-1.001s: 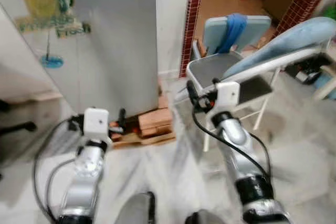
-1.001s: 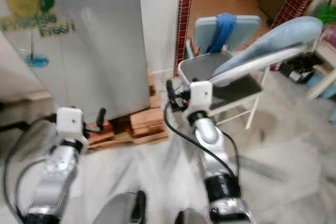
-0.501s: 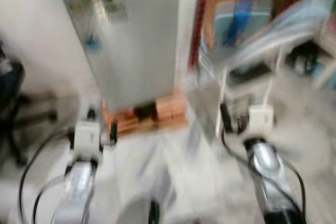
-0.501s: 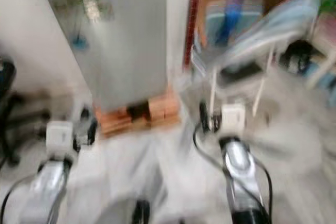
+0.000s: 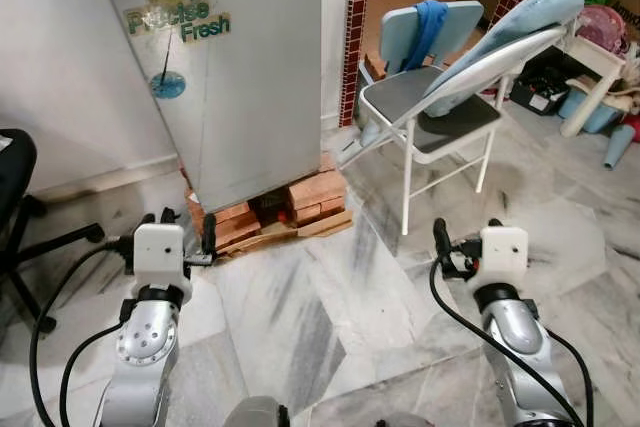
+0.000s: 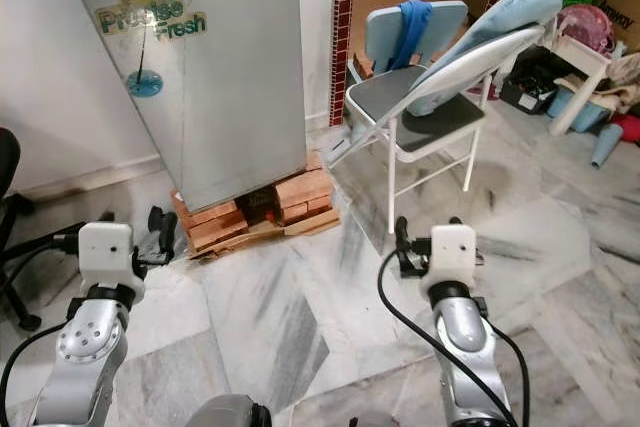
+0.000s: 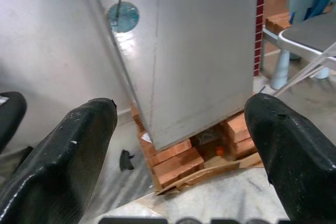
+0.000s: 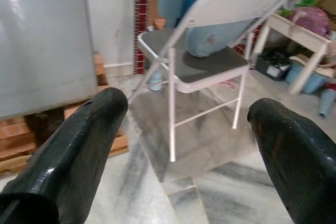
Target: Restocking fridge
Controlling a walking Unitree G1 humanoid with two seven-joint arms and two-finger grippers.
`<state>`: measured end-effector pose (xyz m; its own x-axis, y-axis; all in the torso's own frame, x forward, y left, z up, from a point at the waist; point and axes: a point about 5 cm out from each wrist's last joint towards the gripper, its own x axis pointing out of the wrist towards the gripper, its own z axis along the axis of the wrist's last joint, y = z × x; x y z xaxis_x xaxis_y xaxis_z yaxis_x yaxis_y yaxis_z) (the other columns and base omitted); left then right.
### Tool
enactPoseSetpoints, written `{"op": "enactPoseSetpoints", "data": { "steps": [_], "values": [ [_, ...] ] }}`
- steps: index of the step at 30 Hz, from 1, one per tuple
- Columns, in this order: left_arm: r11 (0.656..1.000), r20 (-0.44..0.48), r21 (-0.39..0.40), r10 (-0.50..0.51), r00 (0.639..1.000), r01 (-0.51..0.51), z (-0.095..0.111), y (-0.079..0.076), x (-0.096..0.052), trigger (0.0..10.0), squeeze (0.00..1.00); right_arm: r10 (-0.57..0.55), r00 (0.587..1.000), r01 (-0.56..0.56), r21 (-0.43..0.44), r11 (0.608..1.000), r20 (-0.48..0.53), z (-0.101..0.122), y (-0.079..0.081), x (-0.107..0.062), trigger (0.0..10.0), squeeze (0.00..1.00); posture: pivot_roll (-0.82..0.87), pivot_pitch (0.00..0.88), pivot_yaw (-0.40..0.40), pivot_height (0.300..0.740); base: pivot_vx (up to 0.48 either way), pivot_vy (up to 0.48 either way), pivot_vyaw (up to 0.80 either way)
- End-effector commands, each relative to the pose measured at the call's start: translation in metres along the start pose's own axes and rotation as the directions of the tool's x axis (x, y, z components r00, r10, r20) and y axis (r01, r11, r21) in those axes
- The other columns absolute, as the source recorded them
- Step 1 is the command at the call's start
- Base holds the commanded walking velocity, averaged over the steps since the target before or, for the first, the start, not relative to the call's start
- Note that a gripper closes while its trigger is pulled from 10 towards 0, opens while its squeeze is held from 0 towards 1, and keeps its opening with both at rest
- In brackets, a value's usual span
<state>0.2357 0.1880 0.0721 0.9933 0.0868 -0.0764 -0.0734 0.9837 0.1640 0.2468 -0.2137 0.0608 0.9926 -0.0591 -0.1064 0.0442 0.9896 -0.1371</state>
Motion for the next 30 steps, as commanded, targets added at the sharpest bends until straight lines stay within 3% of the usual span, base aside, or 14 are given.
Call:
{"op": "enactPoseSetpoints", "data": {
  "steps": [1,3,7,9,16,22,30],
  "values": [
    [1.0,-0.017,-0.002,0.003,1.0,-0.003,-0.002,0.002,0.0,10.0,0.0,0.019,1.0,-0.019,0.013,1.0,-0.009,-0.001,-0.001,0.001,10.0,0.0,0.06,0.034,0.023,0.74,0.0,0.0,0.0],
    [1.0,-0.016,-0.001,-0.009,1.0,0.009,-0.003,0.0,0.0,10.0,0.0,0.033,0.999,-0.033,0.034,0.999,-0.006,0.001,0.0,0.003,10.0,0.0,0.06,0.035,0.022,0.74,0.0,0.3,0.0],
    [1.0,-0.018,-0.005,-0.012,1.0,0.011,-0.004,-0.001,0.0,10.0,0.0,0.011,1.0,-0.009,-0.057,0.998,0.028,0.007,-0.001,0.008,10.0,0.0,0.06,0.038,0.021,0.74,0.0,0.445,0.0],
    [1.0,-0.019,-0.004,-0.014,1.0,0.014,-0.004,-0.001,0.0,10.0,0.0,0.033,0.999,-0.033,-0.011,0.999,0.001,0.005,-0.003,0.007,10.0,0.0,0.06,0.041,0.021,0.74,0.0,0.48,0.0],
    [1.0,-0.027,-0.007,-0.012,1.0,0.012,-0.005,0.0,-0.002,10.0,0.0,0.036,0.999,-0.036,0.003,0.999,0.018,0.004,-0.003,0.001,10.0,0.0,0.06,0.049,0.02,0.74,0.0,0.48,0.0],
    [1.0,0.005,-0.003,-0.012,1.0,0.012,-0.001,0.001,0.002,10.0,0.0,0.071,0.997,-0.072,0.017,0.997,0.041,0.014,0.008,0.01,10.0,0.0,0.07,0.054,0.015,0.74,0.0,0.48,0.0],
    [0.999,0.044,-0.016,-0.031,0.999,0.032,0.004,0.0,0.004,10.0,0.0,0.086,0.994,-0.087,0.02,0.996,0.061,0.019,0.014,0.016,10.0,0.0,0.08,0.048,0.011,0.74,0.0,0.475,-0.78]
  ]
}}
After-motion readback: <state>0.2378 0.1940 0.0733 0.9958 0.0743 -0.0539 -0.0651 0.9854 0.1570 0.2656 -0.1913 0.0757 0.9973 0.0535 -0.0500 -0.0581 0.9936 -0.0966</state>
